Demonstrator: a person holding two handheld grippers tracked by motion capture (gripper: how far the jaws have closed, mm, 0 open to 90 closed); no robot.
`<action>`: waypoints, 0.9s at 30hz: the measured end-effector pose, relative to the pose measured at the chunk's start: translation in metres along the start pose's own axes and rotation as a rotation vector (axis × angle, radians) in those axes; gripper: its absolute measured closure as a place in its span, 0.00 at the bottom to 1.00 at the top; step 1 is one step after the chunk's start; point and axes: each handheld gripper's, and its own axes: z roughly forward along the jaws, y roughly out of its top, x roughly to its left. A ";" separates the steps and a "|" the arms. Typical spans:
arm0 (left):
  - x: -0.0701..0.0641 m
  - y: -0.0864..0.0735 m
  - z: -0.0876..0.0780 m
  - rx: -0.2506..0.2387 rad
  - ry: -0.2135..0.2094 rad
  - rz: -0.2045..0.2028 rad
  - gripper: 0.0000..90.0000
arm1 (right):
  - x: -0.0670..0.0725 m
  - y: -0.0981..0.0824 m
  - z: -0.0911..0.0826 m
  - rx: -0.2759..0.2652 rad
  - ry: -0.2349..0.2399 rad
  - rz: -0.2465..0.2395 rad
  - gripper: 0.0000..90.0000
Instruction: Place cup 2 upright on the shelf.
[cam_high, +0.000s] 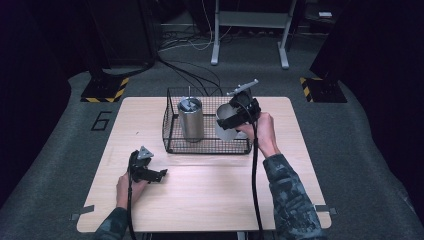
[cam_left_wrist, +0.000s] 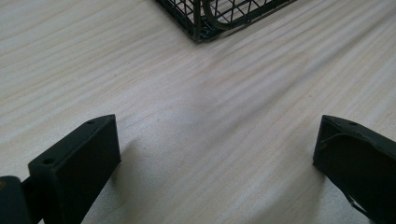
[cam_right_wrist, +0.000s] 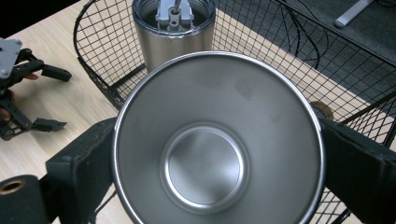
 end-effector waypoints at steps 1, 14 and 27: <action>0.000 0.000 0.000 0.000 0.001 0.001 0.00 | 0.000 0.001 0.001 0.003 0.000 0.007 0.06; 0.000 0.000 0.000 0.003 -0.001 0.001 0.00 | -0.010 0.010 0.016 0.014 -0.016 0.033 0.07; 0.000 0.000 0.000 -0.002 -0.003 -0.002 0.00 | -0.017 0.014 0.036 0.046 -0.040 0.040 0.07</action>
